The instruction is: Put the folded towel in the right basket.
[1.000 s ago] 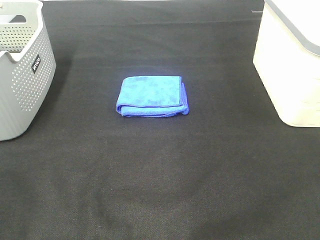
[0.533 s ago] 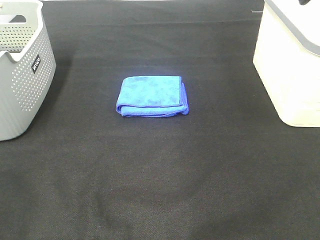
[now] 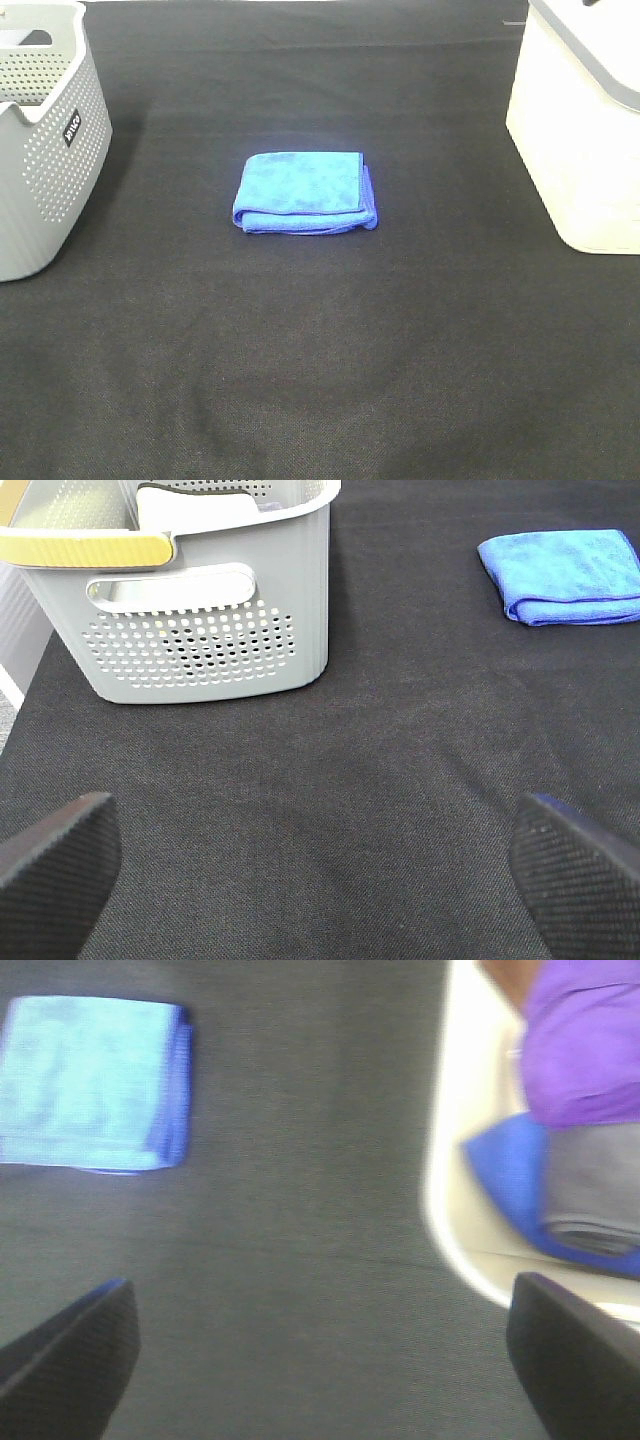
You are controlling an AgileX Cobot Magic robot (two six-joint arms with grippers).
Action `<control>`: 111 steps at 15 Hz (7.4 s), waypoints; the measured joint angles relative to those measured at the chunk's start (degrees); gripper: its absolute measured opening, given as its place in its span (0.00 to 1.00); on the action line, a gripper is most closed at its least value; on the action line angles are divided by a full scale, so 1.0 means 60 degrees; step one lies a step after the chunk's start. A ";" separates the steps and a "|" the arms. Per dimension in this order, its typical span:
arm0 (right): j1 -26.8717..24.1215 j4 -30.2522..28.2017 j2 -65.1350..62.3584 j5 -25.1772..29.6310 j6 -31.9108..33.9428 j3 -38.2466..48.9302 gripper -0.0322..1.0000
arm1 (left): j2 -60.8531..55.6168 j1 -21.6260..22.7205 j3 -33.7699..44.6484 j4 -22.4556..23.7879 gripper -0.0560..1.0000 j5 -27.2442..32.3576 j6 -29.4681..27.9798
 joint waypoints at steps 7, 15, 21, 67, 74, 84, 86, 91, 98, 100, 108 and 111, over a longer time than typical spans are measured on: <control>0.0993 0.2712 0.1776 -0.0286 0.0162 -0.0038 0.94 | 0.0000 0.0000 0.0000 0.0000 0.99 0.0000 0.0000; 0.1891 0.4469 0.5300 -0.1652 -0.0124 -0.1327 0.94 | 0.0000 0.0000 0.0000 0.0000 0.99 0.0000 0.0000; 0.1891 0.4297 0.7993 -0.0745 -0.0105 -0.4354 0.92 | 0.0000 0.0000 0.0000 0.0000 0.99 0.0000 0.0000; 0.2998 0.4736 0.9568 -0.1165 0.0057 -0.5052 0.22 | 0.0000 0.0000 0.0000 0.0010 0.99 0.0000 0.0000; 0.2435 0.3457 0.7057 -0.0029 -0.0162 -0.5997 0.22 | 0.0000 0.0000 0.0000 0.0038 0.99 0.0000 0.0000; -0.1480 0.2435 0.3734 0.0038 -0.0191 -0.6083 0.22 | 0.0000 0.0000 0.0000 0.0038 0.99 0.0000 0.0000; -0.2273 0.1537 0.3724 0.0048 -0.0191 -0.6035 0.22 | 0.0000 0.0000 0.0000 0.0038 0.99 0.0000 0.0000; -0.2683 -0.0124 0.3772 0.0095 -0.0191 -0.5166 0.22 | 0.0000 0.0000 0.0000 0.0038 0.99 0.0000 0.0000; -0.2683 -0.0296 0.4431 0.0115 0.0258 -0.5004 0.84 | 0.0000 0.0000 0.0000 0.0038 0.99 0.0000 0.0000; -0.2674 -0.0277 0.4431 0.0115 0.0258 -0.5004 0.95 | 0.0000 0.0000 0.0000 0.0038 0.99 0.0000 0.0000; -0.1423 -0.0401 0.4097 0.0105 0.0353 -0.5004 0.98 | 0.0000 0.0000 0.0000 0.0038 0.99 0.0000 0.0000; -0.0879 -0.0764 0.3696 0.0105 0.0640 -0.5004 0.98 | 0.0000 0.0000 0.0000 0.0038 0.99 0.0000 0.0000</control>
